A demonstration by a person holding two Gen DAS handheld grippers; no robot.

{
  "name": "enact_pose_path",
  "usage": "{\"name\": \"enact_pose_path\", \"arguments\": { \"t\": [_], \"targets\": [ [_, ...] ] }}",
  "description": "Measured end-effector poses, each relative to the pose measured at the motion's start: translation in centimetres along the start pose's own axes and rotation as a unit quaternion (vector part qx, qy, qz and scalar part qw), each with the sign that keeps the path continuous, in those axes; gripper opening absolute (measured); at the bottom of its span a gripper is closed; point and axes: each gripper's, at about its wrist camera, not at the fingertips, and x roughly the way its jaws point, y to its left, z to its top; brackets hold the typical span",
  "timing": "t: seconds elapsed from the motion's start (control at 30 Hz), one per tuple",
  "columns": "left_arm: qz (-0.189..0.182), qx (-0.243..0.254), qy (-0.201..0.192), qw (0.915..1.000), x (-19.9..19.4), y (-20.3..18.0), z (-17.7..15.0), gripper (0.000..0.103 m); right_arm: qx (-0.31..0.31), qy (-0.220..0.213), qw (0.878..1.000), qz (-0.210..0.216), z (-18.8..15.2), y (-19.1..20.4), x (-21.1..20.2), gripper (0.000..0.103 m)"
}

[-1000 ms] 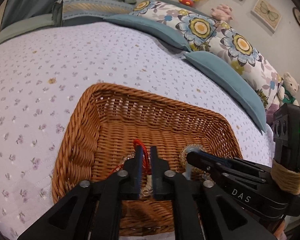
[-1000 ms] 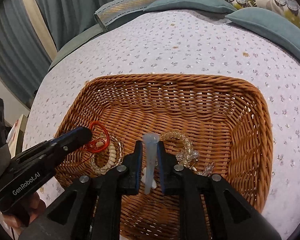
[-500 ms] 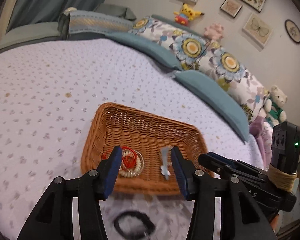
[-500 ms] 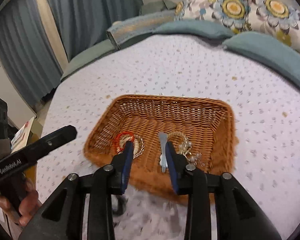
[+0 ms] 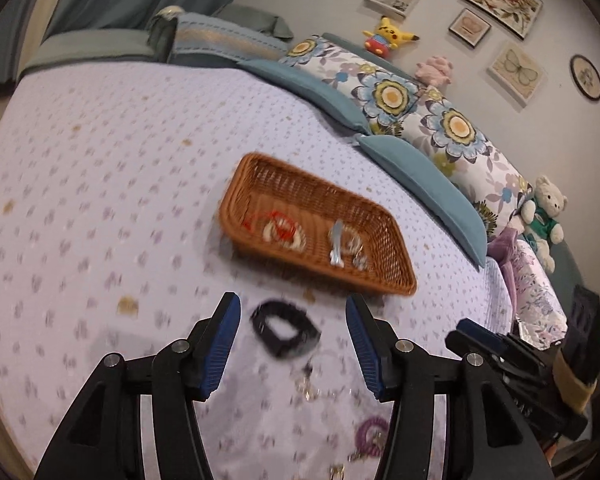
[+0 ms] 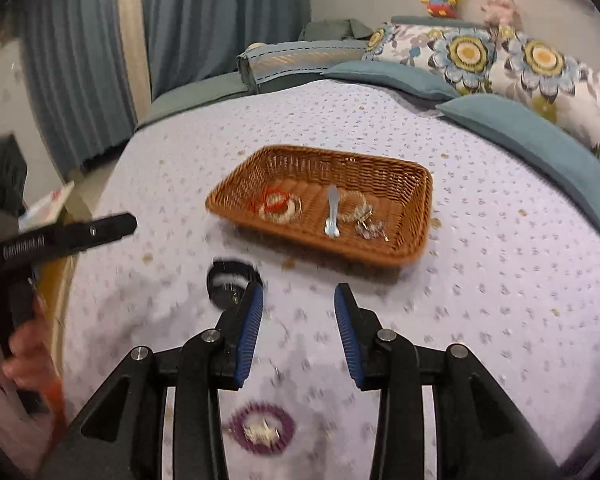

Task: Organize jewelry
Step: 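Withdraw both tools from the basket toward the remaining jewelry, then grasp the black watch with the left tool while the right tool grasps the purple coil hair tie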

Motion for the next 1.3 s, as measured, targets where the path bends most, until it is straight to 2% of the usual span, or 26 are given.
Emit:
{"name": "enact_pose_path", "arguments": {
  "t": [0.17,0.23,0.27,0.53,0.93,1.17,1.3],
  "targets": [
    [0.009,-0.008,0.020,0.9997,0.5,1.6,-2.6,0.057,0.004,0.028,0.999,0.033,-3.5,-0.4,0.1,0.040],
    [0.018,-0.006,0.026,0.9995,0.9,2.0,-3.1,0.057,0.004,0.042,0.998,0.038,-4.6,-0.5,0.7,0.032],
    [0.021,-0.007,0.029,0.9993,1.2,2.3,-3.3,0.057,0.003,0.054,0.998,0.039,-5.2,-0.6,1.2,0.032],
    [0.017,-0.022,0.048,0.9984,3.5,3.1,-4.0,0.057,0.026,0.111,0.990,0.078,-7.5,-1.4,3.9,0.031],
    [0.009,-0.026,0.067,0.9974,6.3,2.2,-3.9,0.057,0.026,0.145,0.984,0.100,-8.8,-2.1,5.1,0.028],
    [0.018,-0.059,0.074,0.9954,8.2,2.6,-2.9,0.056,-0.006,0.142,0.985,0.094,-8.9,-0.4,5.5,0.028],
    [0.032,-0.062,0.080,0.9943,9.5,2.7,-2.5,0.056,-0.004,0.143,0.985,0.092,-8.9,-0.4,5.9,0.028]
  ]
}}
